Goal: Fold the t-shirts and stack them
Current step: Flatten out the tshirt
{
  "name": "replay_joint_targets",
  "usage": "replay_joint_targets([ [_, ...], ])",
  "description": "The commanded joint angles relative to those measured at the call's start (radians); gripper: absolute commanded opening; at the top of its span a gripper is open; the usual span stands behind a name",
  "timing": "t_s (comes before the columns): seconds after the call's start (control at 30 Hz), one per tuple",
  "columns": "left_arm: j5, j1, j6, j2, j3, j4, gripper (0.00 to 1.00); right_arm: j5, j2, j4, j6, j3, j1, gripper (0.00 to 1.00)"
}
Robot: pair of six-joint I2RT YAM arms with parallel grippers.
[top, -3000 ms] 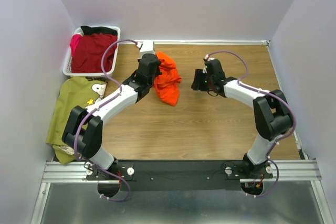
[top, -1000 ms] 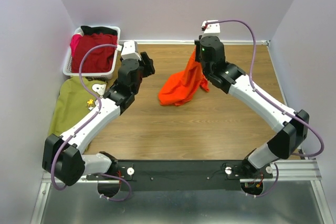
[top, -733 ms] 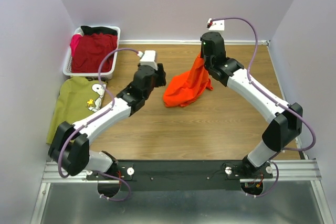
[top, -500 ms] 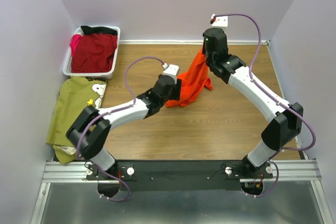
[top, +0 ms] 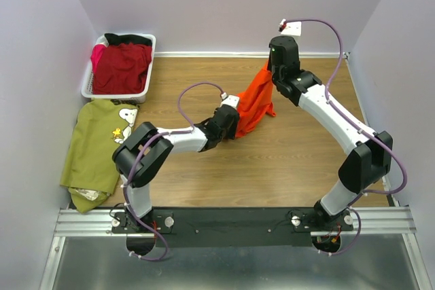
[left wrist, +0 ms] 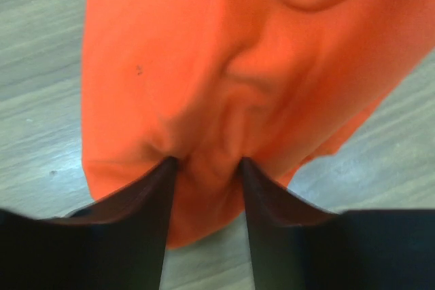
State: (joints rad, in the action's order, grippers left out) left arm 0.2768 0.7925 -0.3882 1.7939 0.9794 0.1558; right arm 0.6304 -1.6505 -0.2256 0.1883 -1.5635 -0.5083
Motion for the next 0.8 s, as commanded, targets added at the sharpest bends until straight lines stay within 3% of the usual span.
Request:
replay_joint_targets([
  [0.0,0.053,0.007,-0.012,0.088,0.074,-0.036,0.40,-0.015,0.006,0.017,0.017,0.026,0.014,0.01],
  [0.03,0.067,0.007,-0.026,0.099,0.090,-0.056,0.23,-0.015,0.009,0.016,0.019,0.029,0.014,0.01],
  [0.13,0.111,0.007,-0.047,0.119,0.154,-0.128,0.00,-0.012,0.017,0.014,0.023,0.037,0.019,0.01],
  [0.37,0.304,0.007,-0.116,0.000,0.159,-0.229,0.00,0.025,0.058,0.014,0.019,0.060,0.024,0.01],
  [0.77,0.530,0.007,-0.075,-0.428,0.199,-0.309,0.00,0.060,0.305,0.014,-0.035,0.105,0.025,0.01],
])
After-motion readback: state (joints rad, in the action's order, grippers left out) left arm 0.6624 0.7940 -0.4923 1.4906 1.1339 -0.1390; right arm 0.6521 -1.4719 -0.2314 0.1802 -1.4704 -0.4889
